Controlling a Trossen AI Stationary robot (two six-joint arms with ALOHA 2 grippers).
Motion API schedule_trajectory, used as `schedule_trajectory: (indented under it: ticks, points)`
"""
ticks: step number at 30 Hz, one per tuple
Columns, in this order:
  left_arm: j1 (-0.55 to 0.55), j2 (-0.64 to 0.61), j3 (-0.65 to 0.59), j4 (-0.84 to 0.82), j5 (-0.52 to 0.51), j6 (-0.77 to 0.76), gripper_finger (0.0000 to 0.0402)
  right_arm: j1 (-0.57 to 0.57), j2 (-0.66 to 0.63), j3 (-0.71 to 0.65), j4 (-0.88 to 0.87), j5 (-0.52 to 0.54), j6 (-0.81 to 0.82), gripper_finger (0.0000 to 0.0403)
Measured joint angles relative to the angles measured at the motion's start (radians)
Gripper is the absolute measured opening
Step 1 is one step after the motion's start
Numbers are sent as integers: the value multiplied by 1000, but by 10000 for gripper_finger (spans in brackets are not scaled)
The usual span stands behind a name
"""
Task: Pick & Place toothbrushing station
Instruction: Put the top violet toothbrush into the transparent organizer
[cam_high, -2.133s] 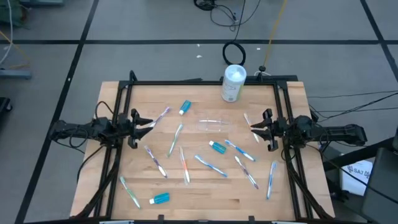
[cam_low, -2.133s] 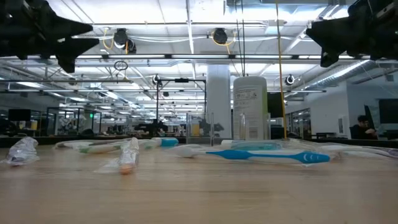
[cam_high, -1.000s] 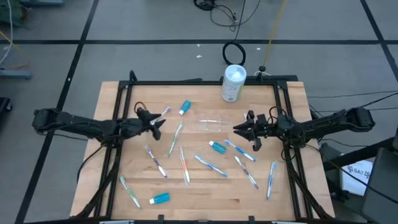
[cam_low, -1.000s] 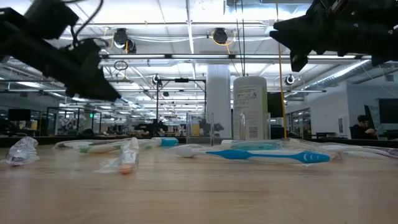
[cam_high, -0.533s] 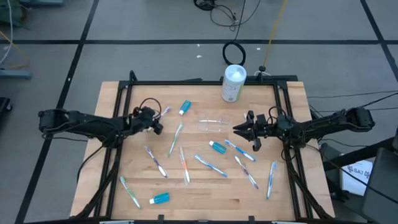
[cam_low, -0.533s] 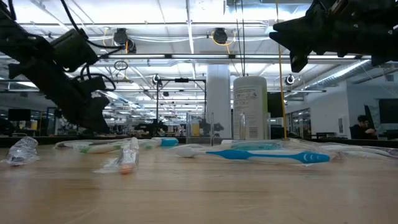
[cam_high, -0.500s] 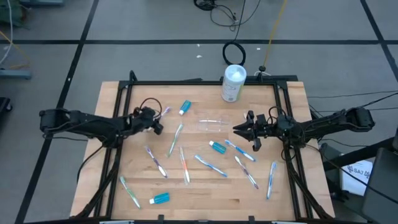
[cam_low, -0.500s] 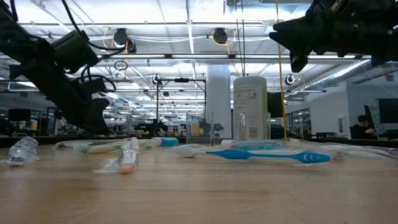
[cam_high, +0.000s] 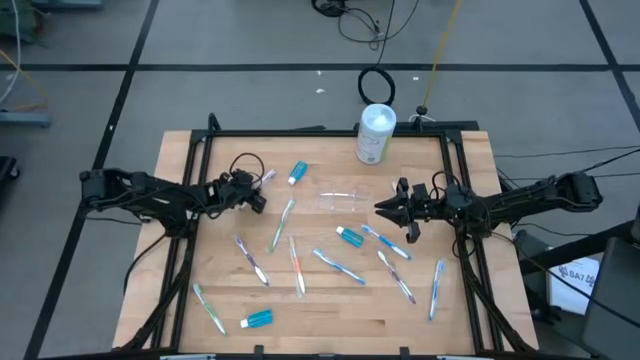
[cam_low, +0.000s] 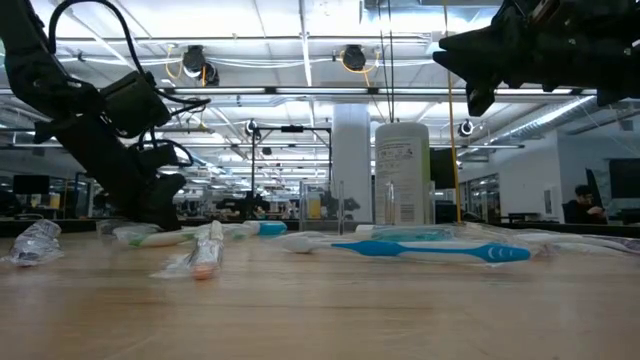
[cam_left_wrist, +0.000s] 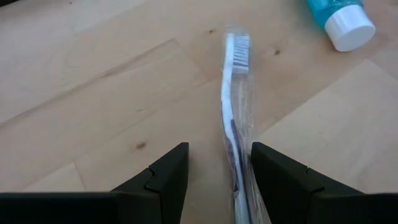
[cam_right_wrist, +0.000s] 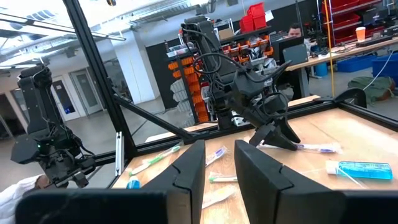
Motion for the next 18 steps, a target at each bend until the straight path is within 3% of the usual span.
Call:
schedule_trajectory:
  ticks: [13, 18]
  points:
    - [2, 2, -2, 38, -11, -54, 31, 0, 0, 0, 0, 0, 0, 77]
    - [1, -19, -4, 82, 9, -90, 12, 0, 0, 1, 0, 0, 0, 77]
